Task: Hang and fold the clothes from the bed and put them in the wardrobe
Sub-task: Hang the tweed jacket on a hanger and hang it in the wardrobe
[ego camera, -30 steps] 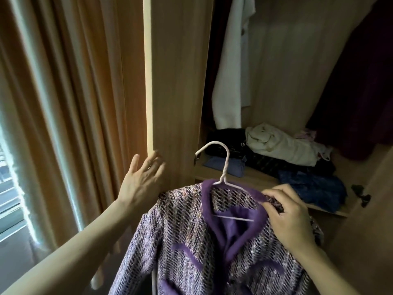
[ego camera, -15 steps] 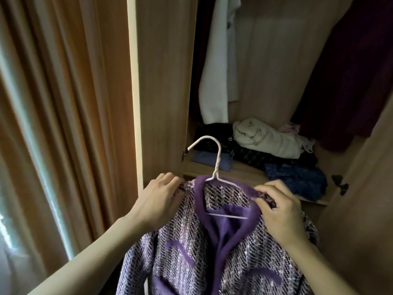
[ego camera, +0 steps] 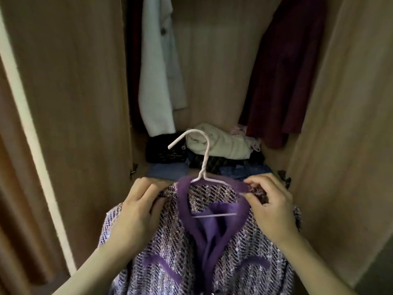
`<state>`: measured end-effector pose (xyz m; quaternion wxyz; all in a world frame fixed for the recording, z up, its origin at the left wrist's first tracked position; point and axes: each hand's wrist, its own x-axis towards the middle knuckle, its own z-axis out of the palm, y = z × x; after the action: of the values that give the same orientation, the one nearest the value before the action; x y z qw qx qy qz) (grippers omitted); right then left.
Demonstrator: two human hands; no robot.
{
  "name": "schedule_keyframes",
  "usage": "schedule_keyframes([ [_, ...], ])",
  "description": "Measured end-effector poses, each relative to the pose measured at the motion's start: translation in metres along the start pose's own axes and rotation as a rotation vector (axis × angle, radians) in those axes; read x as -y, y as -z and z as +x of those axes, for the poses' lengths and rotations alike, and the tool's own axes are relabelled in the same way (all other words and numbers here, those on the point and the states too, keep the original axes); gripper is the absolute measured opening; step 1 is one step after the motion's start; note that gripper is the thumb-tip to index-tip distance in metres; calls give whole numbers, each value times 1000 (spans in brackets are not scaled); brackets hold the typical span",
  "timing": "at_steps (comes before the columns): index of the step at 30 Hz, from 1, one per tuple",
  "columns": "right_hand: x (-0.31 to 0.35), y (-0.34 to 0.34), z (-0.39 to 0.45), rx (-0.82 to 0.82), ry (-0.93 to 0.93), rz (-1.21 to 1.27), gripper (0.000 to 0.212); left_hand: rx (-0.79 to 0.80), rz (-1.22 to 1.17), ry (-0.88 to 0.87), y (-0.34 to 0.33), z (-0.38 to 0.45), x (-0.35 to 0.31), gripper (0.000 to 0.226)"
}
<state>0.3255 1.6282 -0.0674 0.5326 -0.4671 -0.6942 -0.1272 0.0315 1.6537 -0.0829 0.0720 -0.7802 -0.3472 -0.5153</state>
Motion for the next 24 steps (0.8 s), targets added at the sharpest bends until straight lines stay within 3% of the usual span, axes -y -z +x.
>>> schedule_keyframes([
  [7, -58, 9, 51, -113, 110, -86, 15, -65, 71, -74, -50, 68, -1, 23],
  [14, -118, 22, 126, -277, 112, -118, 16, -149, 136, -178, -103, 174, -1, 24],
  [24, -173, 13, 225, -369, 146, -216, 26, -227, 120, -225, -171, 292, 42, 24],
])
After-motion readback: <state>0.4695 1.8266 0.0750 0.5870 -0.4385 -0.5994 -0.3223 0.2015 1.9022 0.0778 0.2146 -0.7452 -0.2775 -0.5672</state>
